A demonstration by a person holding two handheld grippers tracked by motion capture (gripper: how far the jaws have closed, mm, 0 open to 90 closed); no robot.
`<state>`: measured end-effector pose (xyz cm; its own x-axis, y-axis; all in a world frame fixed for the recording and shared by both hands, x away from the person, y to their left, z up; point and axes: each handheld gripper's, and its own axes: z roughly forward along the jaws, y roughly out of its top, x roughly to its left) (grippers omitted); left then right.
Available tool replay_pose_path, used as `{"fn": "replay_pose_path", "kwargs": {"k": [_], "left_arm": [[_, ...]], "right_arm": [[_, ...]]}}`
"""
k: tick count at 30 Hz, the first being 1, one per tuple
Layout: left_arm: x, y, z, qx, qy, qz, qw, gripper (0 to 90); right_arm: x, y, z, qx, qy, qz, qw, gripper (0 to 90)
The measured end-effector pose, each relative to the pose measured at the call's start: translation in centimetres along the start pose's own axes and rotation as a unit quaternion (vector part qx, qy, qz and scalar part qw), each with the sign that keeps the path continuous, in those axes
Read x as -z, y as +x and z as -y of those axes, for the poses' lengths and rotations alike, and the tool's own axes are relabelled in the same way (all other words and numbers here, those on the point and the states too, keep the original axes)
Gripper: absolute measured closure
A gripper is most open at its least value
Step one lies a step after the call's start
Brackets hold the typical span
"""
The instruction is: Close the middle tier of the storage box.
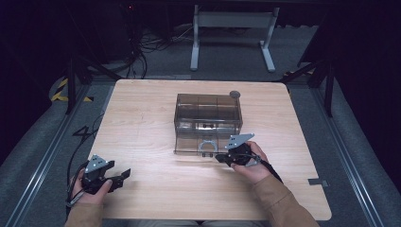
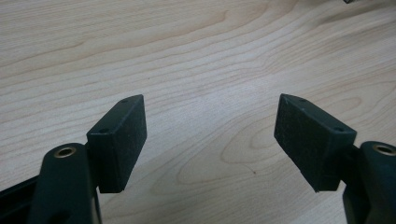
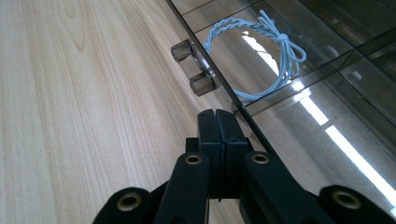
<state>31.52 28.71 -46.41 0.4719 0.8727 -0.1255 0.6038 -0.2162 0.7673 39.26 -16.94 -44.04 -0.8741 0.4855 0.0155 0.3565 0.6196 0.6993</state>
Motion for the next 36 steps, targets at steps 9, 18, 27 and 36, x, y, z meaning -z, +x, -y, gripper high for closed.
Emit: {"fn": "replay_pose_path", "kwargs": {"k": [9,18,27,36], "left_arm": [[0.4,0.2,0.4,0.002,-0.001,-0.007,1.0,26.3],[0.9,0.3,0.8,0.008,-0.003,-0.012,0.9999,26.3],[0.9,0.3,0.8,0.008,-0.002,-0.012,0.9999,26.3],[0.9,0.4,0.8,0.008,-0.001,-0.011,0.9999,26.3]], "right_arm": [[0.2,-0.2,-0.5,0.002,-0.005,0.0,1.0,90.0],[0.2,-0.2,-0.9,0.005,-0.007,-0.002,1.0,90.0],[-0.4,-0.2,-0.5,0.009,0.011,-0.003,0.9999,90.0],[-1.5,0.2,-0.6,0.015,0.014,-0.011,0.9997,90.0]]}}
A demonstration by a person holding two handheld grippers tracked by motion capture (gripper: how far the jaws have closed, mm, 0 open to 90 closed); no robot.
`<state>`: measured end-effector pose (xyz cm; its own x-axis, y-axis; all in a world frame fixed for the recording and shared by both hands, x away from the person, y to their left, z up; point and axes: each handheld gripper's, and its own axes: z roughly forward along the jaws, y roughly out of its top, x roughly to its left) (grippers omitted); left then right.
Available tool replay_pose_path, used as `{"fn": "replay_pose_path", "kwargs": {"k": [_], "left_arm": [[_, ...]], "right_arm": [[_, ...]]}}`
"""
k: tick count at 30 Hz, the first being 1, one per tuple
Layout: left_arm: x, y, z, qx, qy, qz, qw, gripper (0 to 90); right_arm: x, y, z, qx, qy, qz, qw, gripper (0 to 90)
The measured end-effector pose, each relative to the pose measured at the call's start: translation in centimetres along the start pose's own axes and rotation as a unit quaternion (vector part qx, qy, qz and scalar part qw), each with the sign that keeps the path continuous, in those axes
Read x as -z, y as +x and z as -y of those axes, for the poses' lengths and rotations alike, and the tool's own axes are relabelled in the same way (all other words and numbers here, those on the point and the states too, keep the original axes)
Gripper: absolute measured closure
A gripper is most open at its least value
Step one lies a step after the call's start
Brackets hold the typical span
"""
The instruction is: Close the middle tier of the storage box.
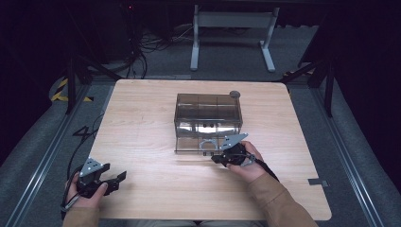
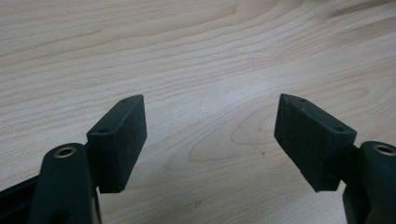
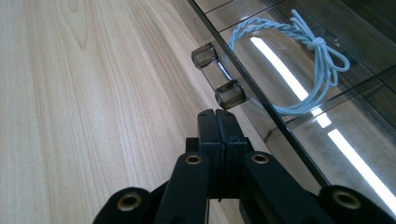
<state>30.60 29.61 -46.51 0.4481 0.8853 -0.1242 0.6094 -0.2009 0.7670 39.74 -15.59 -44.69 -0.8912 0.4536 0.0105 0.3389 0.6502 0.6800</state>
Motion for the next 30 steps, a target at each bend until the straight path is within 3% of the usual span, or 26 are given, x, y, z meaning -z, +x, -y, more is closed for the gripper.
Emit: {"fn": "replay_pose_path", "kwargs": {"k": [30], "left_arm": [[-0.02,-0.06,0.03,-0.001,0.0,-0.003,1.0,26.3]], "right_arm": [[0.28,-0.6,-0.37,-0.018,-0.039,-0.002,0.9991,90.0]]}}
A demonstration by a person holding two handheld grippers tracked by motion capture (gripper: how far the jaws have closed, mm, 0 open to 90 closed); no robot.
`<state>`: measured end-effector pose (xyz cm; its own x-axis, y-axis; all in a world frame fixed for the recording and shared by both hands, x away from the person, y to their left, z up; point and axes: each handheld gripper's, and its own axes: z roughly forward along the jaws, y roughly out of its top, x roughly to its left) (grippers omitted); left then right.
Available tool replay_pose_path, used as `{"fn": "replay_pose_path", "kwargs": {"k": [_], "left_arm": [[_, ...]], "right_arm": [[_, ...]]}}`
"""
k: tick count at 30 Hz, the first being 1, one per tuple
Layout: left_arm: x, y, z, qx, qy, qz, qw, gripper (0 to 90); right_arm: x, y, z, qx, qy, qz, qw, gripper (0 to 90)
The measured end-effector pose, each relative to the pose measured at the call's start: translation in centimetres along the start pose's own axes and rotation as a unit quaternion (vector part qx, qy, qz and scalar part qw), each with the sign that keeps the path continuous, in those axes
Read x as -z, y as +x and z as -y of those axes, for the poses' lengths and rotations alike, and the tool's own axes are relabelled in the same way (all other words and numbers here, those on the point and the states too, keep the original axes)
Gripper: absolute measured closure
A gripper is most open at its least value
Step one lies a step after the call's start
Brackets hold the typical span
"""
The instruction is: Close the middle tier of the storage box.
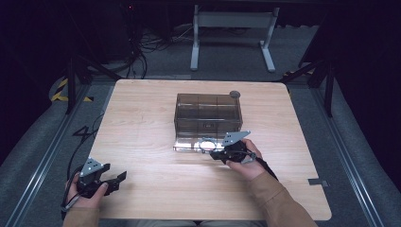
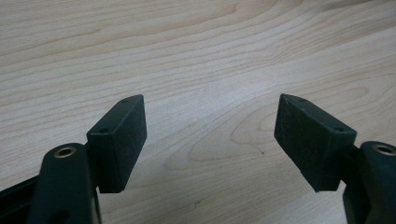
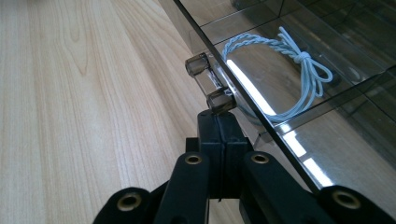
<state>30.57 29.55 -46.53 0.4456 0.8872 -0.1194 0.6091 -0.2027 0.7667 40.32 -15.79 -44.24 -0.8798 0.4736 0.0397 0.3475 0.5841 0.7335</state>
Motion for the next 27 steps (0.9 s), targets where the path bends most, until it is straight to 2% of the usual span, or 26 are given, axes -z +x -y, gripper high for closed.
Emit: {"fn": "replay_pose_path", "kwargs": {"k": [11,27], "left_arm": [[0.1,0.0,0.0,0.0,0.001,0.0,1.0,26.3],[0.0,0.0,0.0,0.001,0.001,-0.001,1.0,26.2]], "right_arm": [[0.3,-0.5,-0.4,-0.002,-0.006,0.011,0.9999,90.0],[0.4,-1.9,-0.7,-0.006,0.005,0.02,0.9998,90.0]]}}
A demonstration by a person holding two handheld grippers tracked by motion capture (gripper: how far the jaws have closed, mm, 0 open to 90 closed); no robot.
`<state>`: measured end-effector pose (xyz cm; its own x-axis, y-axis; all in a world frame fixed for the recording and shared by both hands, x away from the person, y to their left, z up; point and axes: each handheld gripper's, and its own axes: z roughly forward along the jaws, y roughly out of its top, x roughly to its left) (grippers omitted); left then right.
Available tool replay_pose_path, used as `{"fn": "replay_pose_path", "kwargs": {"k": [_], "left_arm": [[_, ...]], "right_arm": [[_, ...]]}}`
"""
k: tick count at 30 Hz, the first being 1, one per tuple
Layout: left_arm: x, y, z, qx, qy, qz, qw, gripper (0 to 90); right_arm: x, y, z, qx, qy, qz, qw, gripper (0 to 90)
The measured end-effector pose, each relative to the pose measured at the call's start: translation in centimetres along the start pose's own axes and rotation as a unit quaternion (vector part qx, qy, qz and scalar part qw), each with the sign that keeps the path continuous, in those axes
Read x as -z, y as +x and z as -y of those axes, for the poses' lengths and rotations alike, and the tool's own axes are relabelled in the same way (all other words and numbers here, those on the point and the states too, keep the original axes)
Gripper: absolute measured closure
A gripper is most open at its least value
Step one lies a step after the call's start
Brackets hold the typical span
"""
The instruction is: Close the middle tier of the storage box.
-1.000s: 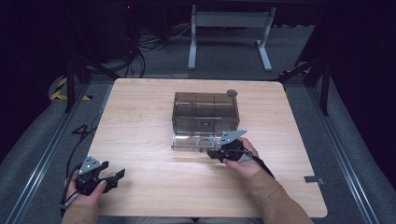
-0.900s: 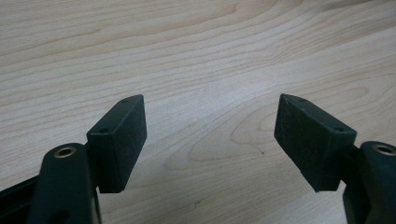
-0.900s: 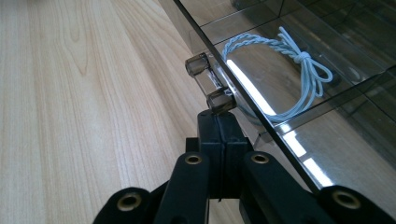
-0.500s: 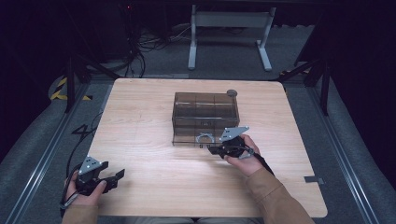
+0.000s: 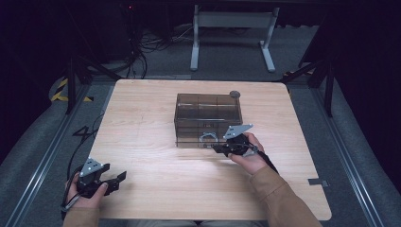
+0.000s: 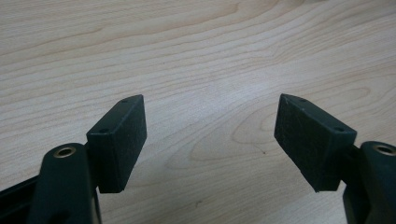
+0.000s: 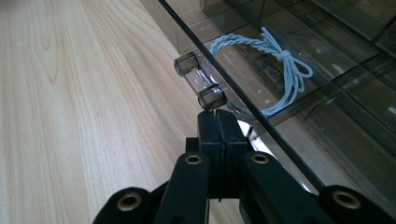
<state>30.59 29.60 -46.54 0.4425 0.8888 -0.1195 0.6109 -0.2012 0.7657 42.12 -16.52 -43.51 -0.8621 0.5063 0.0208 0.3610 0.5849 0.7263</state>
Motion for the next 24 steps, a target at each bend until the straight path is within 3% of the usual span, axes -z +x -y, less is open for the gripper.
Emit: {"fn": "replay_pose_path", "kwargs": {"k": [24], "left_arm": [[0.0,0.0,0.0,0.001,0.0,0.001,1.0,26.2]], "right_arm": [[-0.6,-1.7,-1.0,-0.009,0.006,0.017,0.9998,90.0]]}}
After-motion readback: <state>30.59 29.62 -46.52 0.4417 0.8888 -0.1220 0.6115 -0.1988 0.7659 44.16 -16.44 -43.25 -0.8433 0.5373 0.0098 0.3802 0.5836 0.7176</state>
